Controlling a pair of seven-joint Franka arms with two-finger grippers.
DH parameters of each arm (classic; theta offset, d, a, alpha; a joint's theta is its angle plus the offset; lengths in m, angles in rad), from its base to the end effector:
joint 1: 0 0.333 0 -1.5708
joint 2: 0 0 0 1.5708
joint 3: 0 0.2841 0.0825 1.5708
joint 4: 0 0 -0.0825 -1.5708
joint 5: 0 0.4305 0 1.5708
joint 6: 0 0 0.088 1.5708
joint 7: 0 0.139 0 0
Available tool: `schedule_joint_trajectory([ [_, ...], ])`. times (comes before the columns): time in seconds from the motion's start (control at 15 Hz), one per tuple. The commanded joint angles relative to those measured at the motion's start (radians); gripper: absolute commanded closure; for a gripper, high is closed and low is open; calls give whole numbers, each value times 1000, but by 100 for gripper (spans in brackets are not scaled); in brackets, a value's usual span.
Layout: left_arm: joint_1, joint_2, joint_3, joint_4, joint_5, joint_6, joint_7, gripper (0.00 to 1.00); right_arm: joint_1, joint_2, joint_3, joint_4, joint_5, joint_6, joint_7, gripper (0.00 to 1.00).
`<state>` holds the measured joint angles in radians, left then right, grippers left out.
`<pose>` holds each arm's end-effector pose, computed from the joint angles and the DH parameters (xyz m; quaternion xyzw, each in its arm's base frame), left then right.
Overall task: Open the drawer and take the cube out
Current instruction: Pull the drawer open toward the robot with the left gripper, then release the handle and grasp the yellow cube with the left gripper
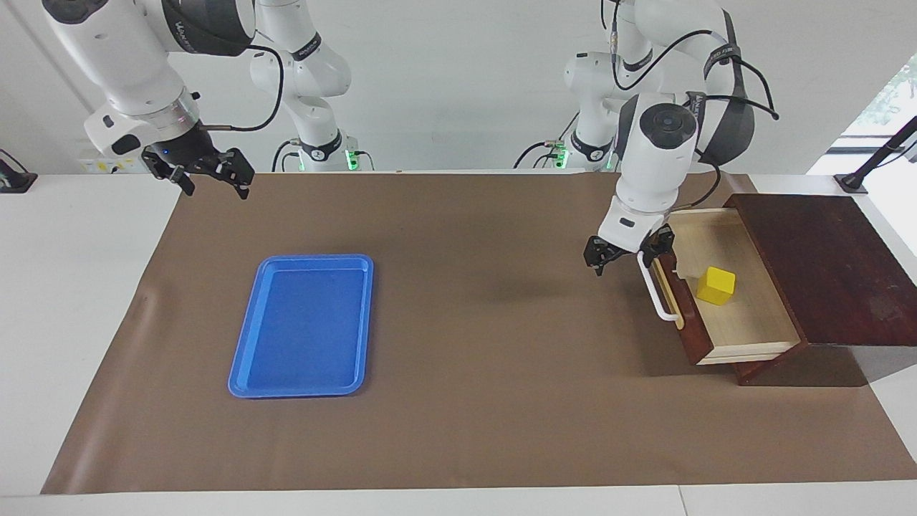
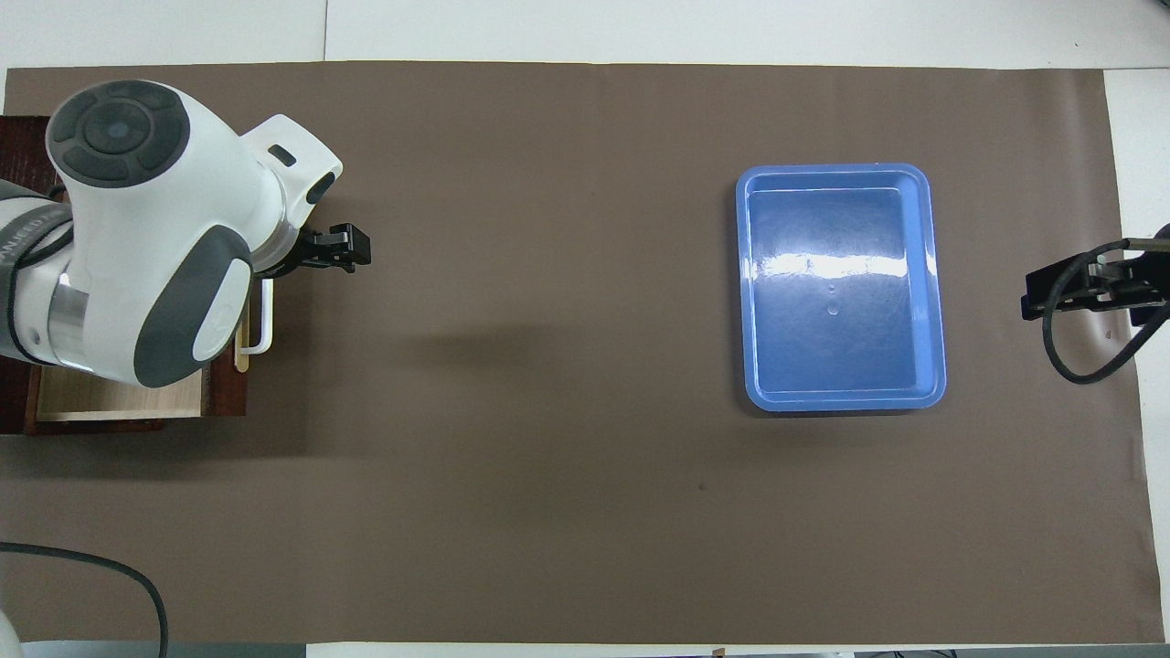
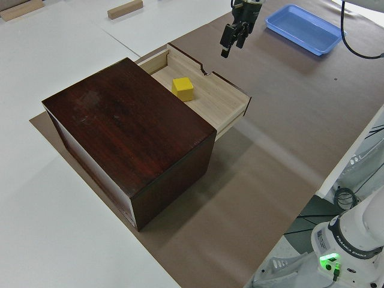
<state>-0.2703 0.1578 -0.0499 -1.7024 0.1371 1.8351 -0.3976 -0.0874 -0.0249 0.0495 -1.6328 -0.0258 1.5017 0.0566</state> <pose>0.6192 -0.1882 0.4167 -0.9978 -0.0202 -0.0102 0.0624 0.5809 -0.0255 0.5380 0.9974 -0.0474 -0.0530 0.0140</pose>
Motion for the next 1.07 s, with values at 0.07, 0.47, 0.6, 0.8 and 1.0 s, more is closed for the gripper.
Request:
schedule_joint_trajectory([
  [0.07,112,-27,5,56,-65,-68,-4,0,-20,-3,16,-1,1,2,-21,0],
  [0.47,318,-55,7,29,-70,-60,-212,0,-6,-18,19,-36,0,25,-17,0],
  [0.6,361,-57,7,15,-70,-14,-369,0,-8,-18,19,-35,0,23,-15,0],
  [0.8,358,-72,7,-46,-71,100,-573,0,-8,-20,19,-38,0,28,-17,0],
  [1.0,353,-73,7,-91,-70,156,-824,0,-8,-20,19,-42,0,31,-15,0],
])
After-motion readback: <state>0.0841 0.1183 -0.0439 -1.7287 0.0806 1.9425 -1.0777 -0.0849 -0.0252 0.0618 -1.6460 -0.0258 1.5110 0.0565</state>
